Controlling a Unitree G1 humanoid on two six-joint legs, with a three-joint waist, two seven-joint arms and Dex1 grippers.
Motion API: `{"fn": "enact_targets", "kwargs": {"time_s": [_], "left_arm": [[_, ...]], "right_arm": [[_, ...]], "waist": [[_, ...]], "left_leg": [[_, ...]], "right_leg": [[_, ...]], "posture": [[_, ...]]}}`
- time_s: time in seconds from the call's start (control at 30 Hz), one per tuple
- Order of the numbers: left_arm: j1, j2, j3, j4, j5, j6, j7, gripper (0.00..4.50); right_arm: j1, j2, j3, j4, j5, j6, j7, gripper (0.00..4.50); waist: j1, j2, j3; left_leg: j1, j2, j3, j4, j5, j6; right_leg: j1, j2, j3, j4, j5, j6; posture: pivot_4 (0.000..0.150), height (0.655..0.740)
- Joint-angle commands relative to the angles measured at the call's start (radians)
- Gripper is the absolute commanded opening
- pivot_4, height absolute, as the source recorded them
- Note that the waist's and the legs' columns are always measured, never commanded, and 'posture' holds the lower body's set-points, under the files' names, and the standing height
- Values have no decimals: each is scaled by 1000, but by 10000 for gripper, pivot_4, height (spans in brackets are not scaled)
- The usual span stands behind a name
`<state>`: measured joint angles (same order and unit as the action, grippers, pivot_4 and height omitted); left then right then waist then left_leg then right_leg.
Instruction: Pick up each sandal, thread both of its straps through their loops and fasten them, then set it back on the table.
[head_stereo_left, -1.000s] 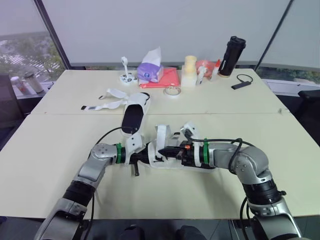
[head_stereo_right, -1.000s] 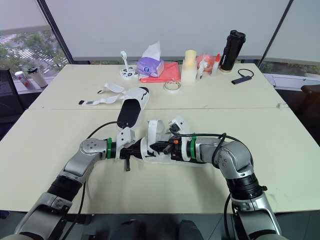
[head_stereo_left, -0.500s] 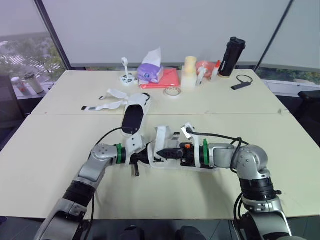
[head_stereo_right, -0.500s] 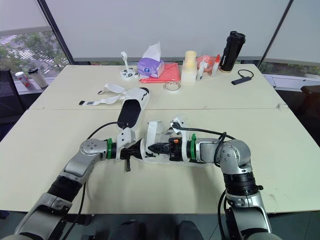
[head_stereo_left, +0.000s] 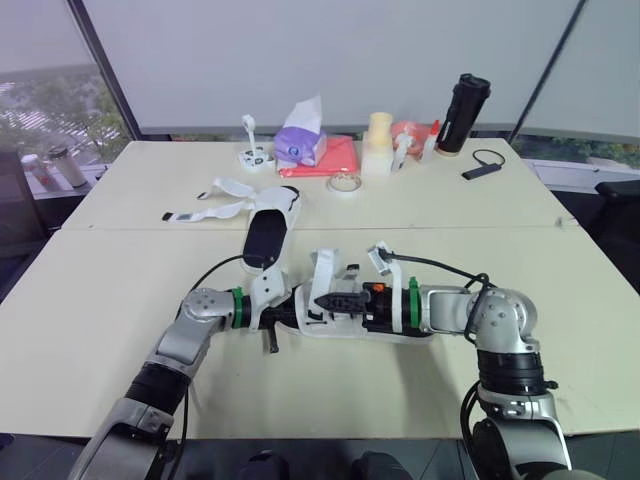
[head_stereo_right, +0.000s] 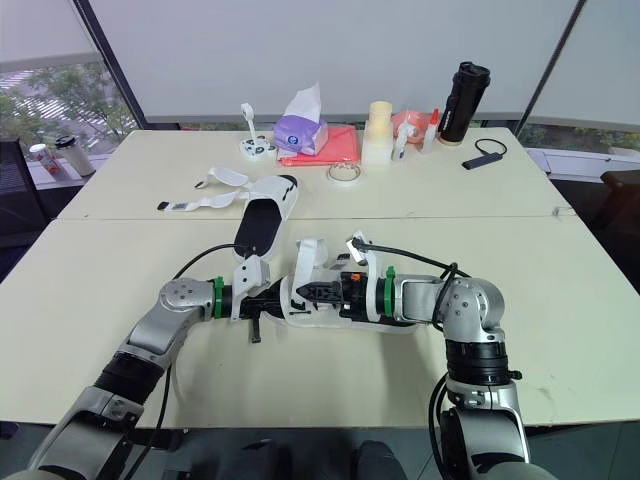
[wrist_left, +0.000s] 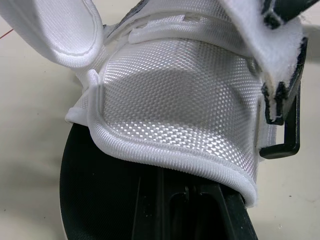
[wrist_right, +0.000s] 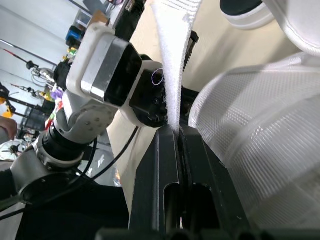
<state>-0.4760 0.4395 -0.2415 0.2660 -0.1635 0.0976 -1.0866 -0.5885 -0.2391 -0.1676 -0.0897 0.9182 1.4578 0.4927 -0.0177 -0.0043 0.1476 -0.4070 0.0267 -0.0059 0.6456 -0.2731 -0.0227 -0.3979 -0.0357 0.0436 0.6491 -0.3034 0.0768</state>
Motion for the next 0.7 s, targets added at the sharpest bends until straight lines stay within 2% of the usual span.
{"fn": "enact_targets", "kwargs": {"time_s": [0.03, 0.7], "left_arm": [[34, 15, -27, 52, 51, 26, 17, 0], [36, 18, -26, 53, 53, 25, 18, 0]], "right_arm": [[-24, 13, -29, -10, 32, 8, -9, 190], [57, -86, 118, -40, -35, -55, 31, 190]], "waist": [[0, 0, 0], [0, 0, 0]], "left_leg": [[0, 0, 0, 0, 0, 0], [0, 0, 0, 0, 0, 0]], "right_leg": [[0, 0, 0, 0, 0, 0], [0, 0, 0, 0, -1, -2]], "posture": [[1500, 7400], [1500, 7400]]}}
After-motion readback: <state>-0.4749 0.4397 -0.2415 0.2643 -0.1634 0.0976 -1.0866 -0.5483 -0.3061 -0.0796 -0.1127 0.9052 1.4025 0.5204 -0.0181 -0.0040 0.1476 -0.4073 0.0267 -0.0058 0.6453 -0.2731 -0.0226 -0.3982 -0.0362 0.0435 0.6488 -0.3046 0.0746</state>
